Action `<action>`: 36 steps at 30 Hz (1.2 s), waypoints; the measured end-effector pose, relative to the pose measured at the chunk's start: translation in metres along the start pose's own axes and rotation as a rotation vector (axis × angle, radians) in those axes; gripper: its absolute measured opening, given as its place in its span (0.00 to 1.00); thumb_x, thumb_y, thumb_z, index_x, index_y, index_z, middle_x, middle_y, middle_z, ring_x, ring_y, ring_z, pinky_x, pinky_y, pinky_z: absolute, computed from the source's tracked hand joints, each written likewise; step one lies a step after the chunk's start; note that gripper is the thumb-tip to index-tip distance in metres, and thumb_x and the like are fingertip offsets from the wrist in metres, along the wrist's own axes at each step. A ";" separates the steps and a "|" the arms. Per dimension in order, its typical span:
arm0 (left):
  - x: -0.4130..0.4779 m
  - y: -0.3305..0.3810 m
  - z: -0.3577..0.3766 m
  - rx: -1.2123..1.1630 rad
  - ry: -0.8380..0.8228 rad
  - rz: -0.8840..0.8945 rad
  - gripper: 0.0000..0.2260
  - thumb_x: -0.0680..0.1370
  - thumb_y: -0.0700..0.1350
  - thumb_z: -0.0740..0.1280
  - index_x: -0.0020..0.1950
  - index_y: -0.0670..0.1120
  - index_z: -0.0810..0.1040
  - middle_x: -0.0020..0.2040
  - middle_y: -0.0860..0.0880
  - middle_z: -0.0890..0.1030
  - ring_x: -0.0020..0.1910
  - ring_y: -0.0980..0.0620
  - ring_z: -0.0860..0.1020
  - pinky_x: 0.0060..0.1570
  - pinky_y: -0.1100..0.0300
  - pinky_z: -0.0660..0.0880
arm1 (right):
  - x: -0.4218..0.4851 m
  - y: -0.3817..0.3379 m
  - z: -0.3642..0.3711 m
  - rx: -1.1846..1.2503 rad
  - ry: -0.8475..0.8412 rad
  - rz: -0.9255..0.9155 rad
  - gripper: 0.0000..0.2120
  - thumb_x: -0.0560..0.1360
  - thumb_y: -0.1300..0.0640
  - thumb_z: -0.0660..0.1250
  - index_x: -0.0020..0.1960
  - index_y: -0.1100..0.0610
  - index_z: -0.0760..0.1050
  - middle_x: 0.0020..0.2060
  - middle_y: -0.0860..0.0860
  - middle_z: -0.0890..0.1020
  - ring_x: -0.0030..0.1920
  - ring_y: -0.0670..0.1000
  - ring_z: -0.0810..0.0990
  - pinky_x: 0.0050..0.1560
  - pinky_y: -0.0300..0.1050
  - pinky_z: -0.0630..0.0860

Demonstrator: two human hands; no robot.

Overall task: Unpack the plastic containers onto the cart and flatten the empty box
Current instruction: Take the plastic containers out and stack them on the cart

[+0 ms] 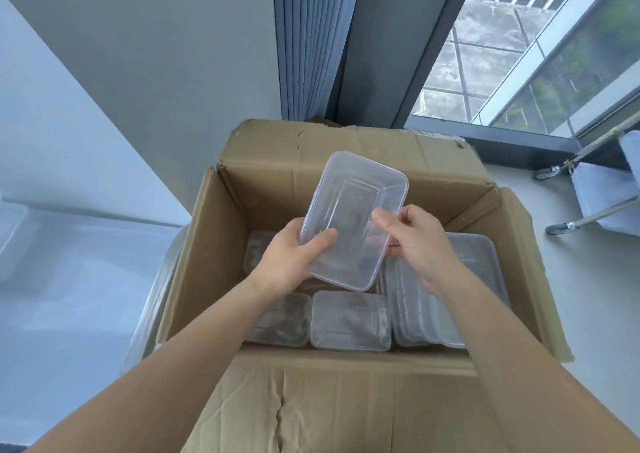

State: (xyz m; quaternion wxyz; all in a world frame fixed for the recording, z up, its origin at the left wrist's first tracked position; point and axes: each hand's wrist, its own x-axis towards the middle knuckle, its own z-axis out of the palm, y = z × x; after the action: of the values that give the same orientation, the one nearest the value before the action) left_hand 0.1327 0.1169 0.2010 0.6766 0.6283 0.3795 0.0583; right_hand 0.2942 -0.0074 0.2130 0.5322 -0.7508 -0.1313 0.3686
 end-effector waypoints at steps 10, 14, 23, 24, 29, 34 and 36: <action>0.005 -0.001 0.047 -0.053 -0.007 -0.142 0.20 0.72 0.59 0.69 0.57 0.47 0.80 0.47 0.48 0.84 0.42 0.49 0.81 0.36 0.57 0.75 | -0.052 0.049 -0.078 -0.858 0.404 0.078 0.26 0.78 0.45 0.66 0.70 0.59 0.69 0.65 0.55 0.75 0.65 0.57 0.73 0.62 0.50 0.71; 0.005 -0.004 0.055 -0.028 -0.028 -0.161 0.16 0.76 0.56 0.69 0.56 0.45 0.80 0.46 0.46 0.83 0.38 0.50 0.80 0.34 0.58 0.75 | -0.057 0.060 -0.078 -1.143 0.447 0.147 0.32 0.74 0.38 0.67 0.67 0.59 0.69 0.64 0.56 0.73 0.64 0.58 0.72 0.59 0.52 0.72; 0.003 -0.012 0.052 0.008 -0.023 -0.167 0.17 0.74 0.58 0.69 0.57 0.49 0.80 0.51 0.47 0.85 0.47 0.48 0.84 0.41 0.53 0.80 | -0.042 0.055 -0.067 -1.007 0.458 0.280 0.48 0.65 0.31 0.74 0.70 0.61 0.60 0.65 0.58 0.70 0.64 0.60 0.72 0.57 0.53 0.73; 0.003 -0.013 0.050 0.008 -0.017 -0.169 0.15 0.75 0.57 0.69 0.57 0.49 0.80 0.51 0.47 0.85 0.47 0.48 0.84 0.43 0.52 0.81 | -0.041 0.054 -0.070 -0.952 0.451 0.295 0.48 0.63 0.32 0.76 0.68 0.61 0.62 0.63 0.57 0.70 0.62 0.60 0.74 0.53 0.52 0.73; 0.001 -0.016 0.047 -0.016 -0.004 -0.187 0.13 0.78 0.55 0.68 0.57 0.49 0.80 0.50 0.49 0.85 0.49 0.49 0.84 0.46 0.52 0.81 | -0.043 0.045 -0.085 -0.815 0.440 0.273 0.44 0.63 0.38 0.80 0.65 0.61 0.64 0.61 0.56 0.71 0.48 0.55 0.73 0.44 0.47 0.68; -0.002 -0.011 0.044 -0.029 0.011 -0.185 0.12 0.78 0.54 0.68 0.56 0.49 0.80 0.48 0.49 0.84 0.47 0.49 0.84 0.44 0.53 0.81 | -0.051 0.036 -0.096 -0.577 0.472 0.227 0.43 0.58 0.36 0.81 0.61 0.59 0.69 0.56 0.53 0.76 0.51 0.55 0.78 0.43 0.49 0.75; -0.003 -0.009 0.039 -0.031 0.032 -0.179 0.14 0.78 0.55 0.68 0.57 0.48 0.79 0.49 0.48 0.84 0.46 0.49 0.83 0.41 0.55 0.78 | -0.056 0.025 -0.099 -0.328 0.466 0.156 0.41 0.55 0.35 0.82 0.55 0.58 0.70 0.50 0.52 0.78 0.47 0.54 0.80 0.39 0.49 0.76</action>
State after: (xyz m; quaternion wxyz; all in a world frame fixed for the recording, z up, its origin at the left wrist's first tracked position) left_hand 0.1499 0.0817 0.1915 0.6825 0.5804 0.4439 0.0132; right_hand 0.3189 -0.1198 0.2297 0.3897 -0.8990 -0.0051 0.1997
